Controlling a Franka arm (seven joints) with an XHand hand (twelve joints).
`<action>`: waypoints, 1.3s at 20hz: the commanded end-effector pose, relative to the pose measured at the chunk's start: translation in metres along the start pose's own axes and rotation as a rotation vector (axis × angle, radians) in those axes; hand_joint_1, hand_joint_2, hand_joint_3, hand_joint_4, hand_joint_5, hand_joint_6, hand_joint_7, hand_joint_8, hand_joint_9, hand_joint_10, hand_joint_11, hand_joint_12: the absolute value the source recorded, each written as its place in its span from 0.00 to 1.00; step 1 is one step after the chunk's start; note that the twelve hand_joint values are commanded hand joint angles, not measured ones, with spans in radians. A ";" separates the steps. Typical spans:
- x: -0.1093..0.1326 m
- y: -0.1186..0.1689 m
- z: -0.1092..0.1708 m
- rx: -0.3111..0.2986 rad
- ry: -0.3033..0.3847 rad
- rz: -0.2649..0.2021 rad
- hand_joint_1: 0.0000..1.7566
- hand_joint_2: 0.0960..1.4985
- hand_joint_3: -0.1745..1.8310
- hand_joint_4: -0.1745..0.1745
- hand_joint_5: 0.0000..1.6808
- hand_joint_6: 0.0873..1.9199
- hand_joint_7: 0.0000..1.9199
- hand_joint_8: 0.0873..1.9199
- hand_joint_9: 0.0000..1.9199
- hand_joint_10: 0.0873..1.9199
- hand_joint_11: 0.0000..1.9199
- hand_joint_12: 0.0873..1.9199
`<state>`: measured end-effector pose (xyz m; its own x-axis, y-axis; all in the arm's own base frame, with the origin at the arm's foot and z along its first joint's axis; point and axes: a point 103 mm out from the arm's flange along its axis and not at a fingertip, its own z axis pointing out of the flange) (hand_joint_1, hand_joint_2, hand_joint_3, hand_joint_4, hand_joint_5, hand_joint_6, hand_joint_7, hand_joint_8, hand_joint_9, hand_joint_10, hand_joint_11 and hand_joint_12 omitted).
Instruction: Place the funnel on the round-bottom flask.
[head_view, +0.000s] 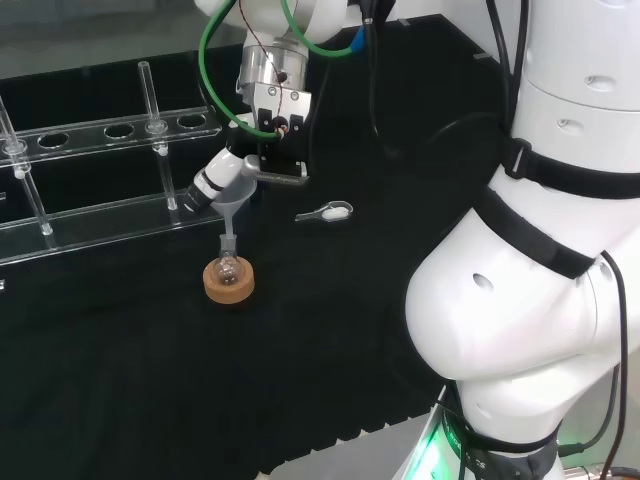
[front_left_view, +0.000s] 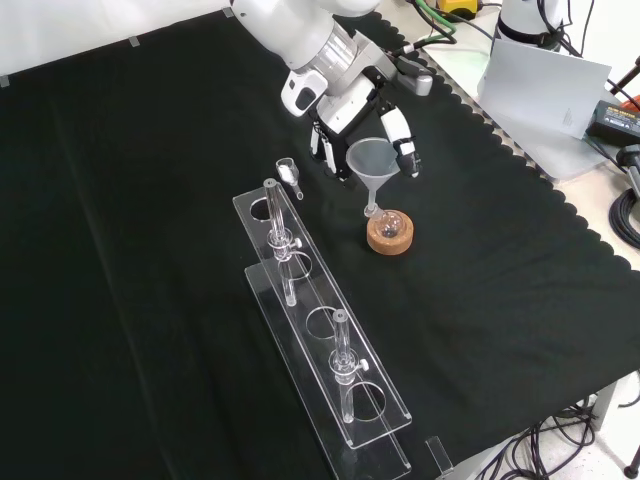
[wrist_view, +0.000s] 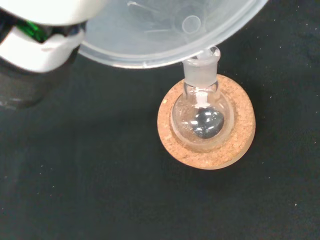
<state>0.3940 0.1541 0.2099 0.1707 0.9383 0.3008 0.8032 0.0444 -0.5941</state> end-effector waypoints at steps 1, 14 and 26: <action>0.004 -0.004 0.003 0.006 0.019 -0.005 0.56 0.29 0.44 0.43 0.63 0.24 0.71 0.10 0.69 0.04 0.29 0.67; 0.007 -0.012 0.008 0.014 0.010 -0.003 0.55 0.29 0.44 0.42 0.63 0.24 0.71 0.10 0.69 0.04 0.29 0.67; 0.004 -0.016 0.023 0.036 0.010 0.001 0.55 0.29 0.44 0.42 0.63 0.24 0.71 0.10 0.69 0.04 0.29 0.67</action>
<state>0.3712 0.1646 0.2061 0.1796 0.9350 0.3058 0.7834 0.0521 -0.6194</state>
